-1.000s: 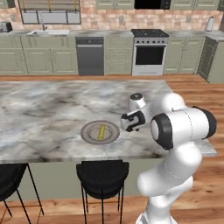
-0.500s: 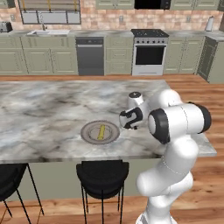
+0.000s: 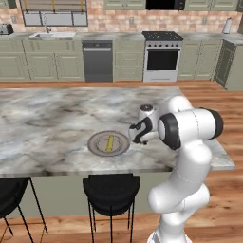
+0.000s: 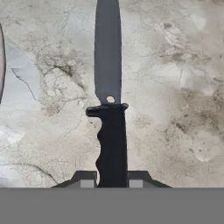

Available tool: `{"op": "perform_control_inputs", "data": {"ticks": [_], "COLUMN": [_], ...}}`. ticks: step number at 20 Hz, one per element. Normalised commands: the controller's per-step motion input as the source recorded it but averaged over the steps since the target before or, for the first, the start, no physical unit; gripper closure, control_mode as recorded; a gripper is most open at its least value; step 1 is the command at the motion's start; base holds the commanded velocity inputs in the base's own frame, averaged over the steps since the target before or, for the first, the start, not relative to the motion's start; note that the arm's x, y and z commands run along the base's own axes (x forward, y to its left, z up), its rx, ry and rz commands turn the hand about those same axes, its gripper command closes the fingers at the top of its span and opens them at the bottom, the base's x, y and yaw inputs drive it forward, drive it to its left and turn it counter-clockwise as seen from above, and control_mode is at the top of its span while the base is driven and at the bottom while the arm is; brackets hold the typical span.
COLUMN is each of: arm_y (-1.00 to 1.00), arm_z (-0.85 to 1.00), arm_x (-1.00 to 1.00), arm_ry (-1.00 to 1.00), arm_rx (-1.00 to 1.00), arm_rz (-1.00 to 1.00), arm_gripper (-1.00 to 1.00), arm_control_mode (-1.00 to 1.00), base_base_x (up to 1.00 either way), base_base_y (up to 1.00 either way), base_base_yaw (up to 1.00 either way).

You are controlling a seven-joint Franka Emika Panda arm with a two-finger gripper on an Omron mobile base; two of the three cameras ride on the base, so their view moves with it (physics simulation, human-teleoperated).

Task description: Retrieve the butter from the fridge and place it on a plate on the dining table. Then retrieve the butter knife by the fridge and place it near the plate.

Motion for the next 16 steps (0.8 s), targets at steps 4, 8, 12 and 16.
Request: {"op": "perform_control_inputs", "data": {"ticks": [4,8,12,16], "arm_y": [0.02,0.01,0.02,0.07], "arm_z": [-0.21,-0.14,-0.13,-0.11], "arm_x": [0.02,0.0,0.06,0.15], "arm_ry": [0.0,0.0,0.0,0.0], "arm_rx": [0.08,0.02,0.0,0.0], "arm_rz": [0.0,0.0,0.0,0.0], "arm_gripper": [1.0,1.0,1.0,-1.0], "arm_control_mode": [-1.0,-1.0,-1.0,-1.0], "base_base_x": [0.0,0.0,0.0,0.0], "base_base_y": [0.0,0.0,0.0,0.0], "base_base_yaw": [0.0,0.0,0.0,0.0]}}
